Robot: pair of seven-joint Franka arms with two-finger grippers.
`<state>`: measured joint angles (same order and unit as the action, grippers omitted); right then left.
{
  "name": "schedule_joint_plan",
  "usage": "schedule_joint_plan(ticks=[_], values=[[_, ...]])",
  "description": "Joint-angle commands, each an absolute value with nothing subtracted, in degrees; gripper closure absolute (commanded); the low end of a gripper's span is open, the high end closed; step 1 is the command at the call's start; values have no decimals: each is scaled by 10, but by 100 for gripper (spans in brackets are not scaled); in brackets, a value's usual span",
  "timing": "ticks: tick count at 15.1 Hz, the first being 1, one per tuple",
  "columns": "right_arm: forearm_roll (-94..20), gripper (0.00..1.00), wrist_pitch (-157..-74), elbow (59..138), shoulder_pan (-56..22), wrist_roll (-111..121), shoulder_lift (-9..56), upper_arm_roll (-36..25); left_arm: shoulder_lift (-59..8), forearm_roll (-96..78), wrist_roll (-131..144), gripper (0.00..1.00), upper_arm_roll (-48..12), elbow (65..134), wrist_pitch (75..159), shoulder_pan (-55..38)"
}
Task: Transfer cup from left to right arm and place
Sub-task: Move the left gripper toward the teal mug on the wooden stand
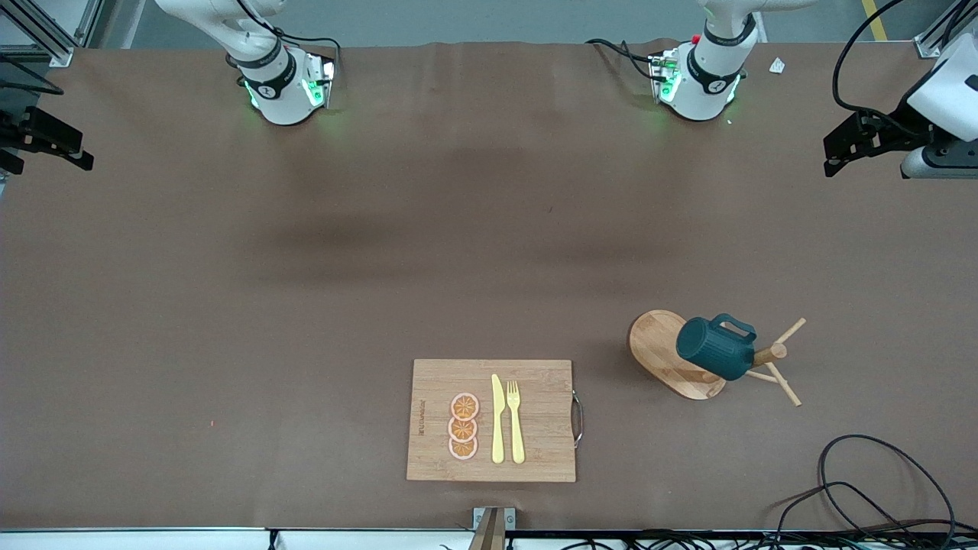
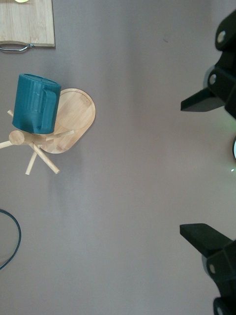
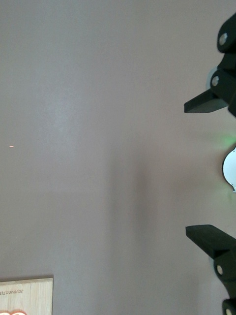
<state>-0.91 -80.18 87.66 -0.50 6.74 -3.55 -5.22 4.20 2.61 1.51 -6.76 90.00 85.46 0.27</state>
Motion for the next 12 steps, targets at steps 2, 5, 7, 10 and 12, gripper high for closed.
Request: schedule_joint_plan(ticks=[2, 5, 7, 10, 12], values=[[-9, 0, -804, 886, 1, 75, -48, -49, 38, 9, 6, 0, -69, 885, 843, 7], [-9, 0, -804, 886, 1, 75, -48, -49, 20, 7, 8, 0, -69, 858, 844, 9], [-9, 0, -803, 886, 1, 75, -48, -49, 2, 6, 5, 0, -69, 846, 848, 8], [-9, 0, -803, 886, 2, 75, -48, -49, -16, 3, 18, 0, -69, 852, 881, 4], [-9, 0, -802, 885, 2, 75, -48, -49, -26, 3, 41, 0, -69, 852, 886, 4]])
